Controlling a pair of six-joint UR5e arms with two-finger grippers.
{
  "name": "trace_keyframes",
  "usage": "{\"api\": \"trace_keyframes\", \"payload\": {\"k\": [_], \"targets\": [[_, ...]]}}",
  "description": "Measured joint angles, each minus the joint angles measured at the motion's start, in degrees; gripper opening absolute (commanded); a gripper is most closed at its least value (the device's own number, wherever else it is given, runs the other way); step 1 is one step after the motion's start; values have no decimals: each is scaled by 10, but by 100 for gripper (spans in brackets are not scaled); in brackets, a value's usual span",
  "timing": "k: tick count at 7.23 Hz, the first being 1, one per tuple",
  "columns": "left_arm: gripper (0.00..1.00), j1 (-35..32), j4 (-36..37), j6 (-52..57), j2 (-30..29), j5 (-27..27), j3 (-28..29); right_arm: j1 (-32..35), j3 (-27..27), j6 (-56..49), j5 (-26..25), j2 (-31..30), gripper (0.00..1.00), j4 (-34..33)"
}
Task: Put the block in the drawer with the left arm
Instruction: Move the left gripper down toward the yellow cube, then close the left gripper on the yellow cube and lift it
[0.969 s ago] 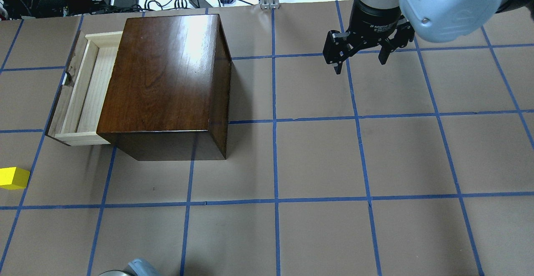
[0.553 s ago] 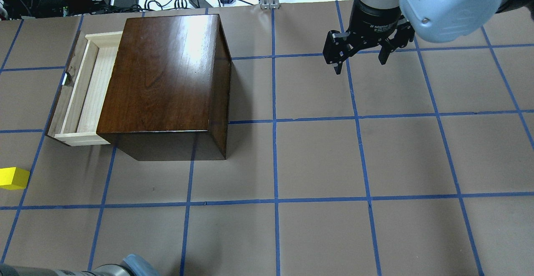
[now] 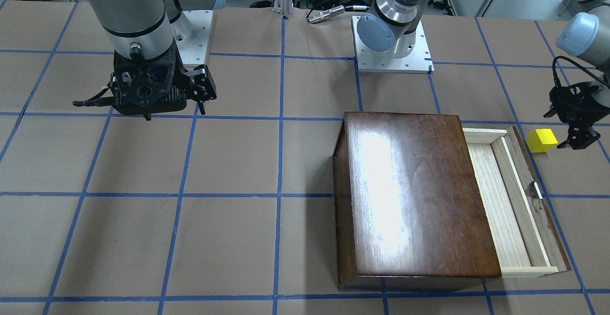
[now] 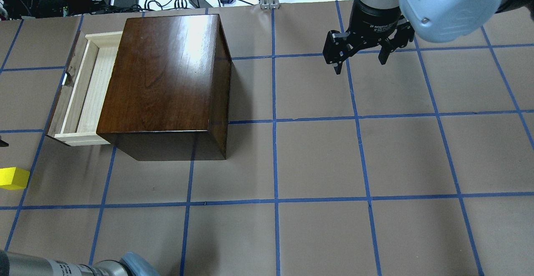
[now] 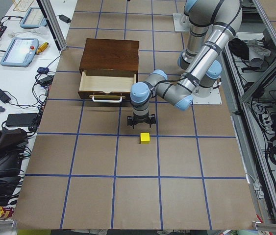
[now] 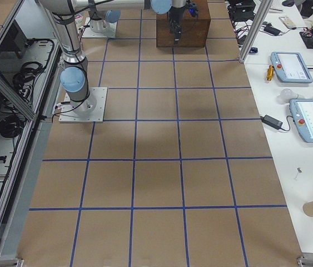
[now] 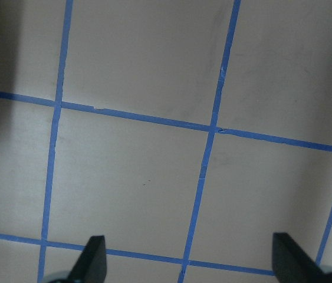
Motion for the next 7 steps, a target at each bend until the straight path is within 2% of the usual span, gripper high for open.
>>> {"api": "trace_keyframes", "payload": {"k": [3, 7], "targets": [[100, 34, 31, 22, -32, -3, -15, 0, 0, -1, 0, 0, 100, 0], [100, 58, 111, 36, -39, -10, -67, 0, 0, -1, 0, 0, 100, 0]]}}
